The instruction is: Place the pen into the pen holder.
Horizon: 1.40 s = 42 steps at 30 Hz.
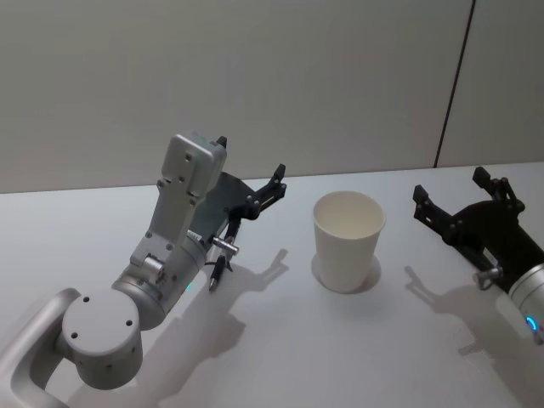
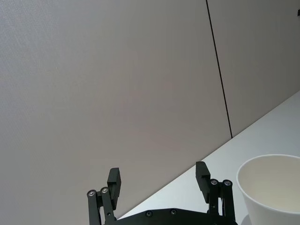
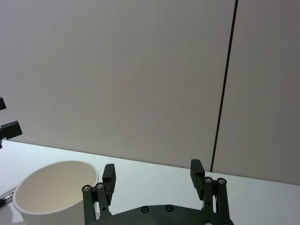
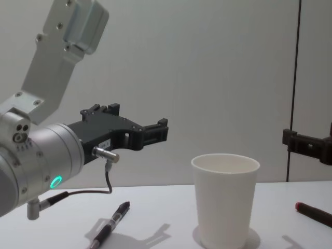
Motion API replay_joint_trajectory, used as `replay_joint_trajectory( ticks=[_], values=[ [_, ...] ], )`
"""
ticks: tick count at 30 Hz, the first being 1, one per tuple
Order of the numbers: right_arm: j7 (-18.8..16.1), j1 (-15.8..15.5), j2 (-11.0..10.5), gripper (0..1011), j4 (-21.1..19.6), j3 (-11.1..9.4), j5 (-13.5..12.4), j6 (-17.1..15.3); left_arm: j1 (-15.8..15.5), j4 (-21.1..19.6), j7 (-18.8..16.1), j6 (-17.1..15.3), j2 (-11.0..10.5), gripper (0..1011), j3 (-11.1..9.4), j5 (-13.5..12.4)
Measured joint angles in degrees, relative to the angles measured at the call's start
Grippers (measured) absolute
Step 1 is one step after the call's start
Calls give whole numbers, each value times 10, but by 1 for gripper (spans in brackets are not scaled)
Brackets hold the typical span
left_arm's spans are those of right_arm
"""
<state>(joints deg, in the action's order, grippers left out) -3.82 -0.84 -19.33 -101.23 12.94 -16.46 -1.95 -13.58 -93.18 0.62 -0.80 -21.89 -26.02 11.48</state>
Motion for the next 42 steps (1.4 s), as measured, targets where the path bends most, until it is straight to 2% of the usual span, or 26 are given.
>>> replay_joint_trajectory(
  ticks=[24, 33, 42],
  values=[
    [-8, 7, 1, 1002, 6, -1, 0, -1, 0, 0, 0, 0, 0, 1001, 0, 0],
    [-46, 44, 4, 1002, 41, -6, 12, -25, 0, 0, 0, 0, 0, 1001, 0, 0],
    [-106, 91, -2, 1002, 76, -13, 46, -79, 0, 0, 0, 0, 0, 1001, 0, 0]
  ],
)
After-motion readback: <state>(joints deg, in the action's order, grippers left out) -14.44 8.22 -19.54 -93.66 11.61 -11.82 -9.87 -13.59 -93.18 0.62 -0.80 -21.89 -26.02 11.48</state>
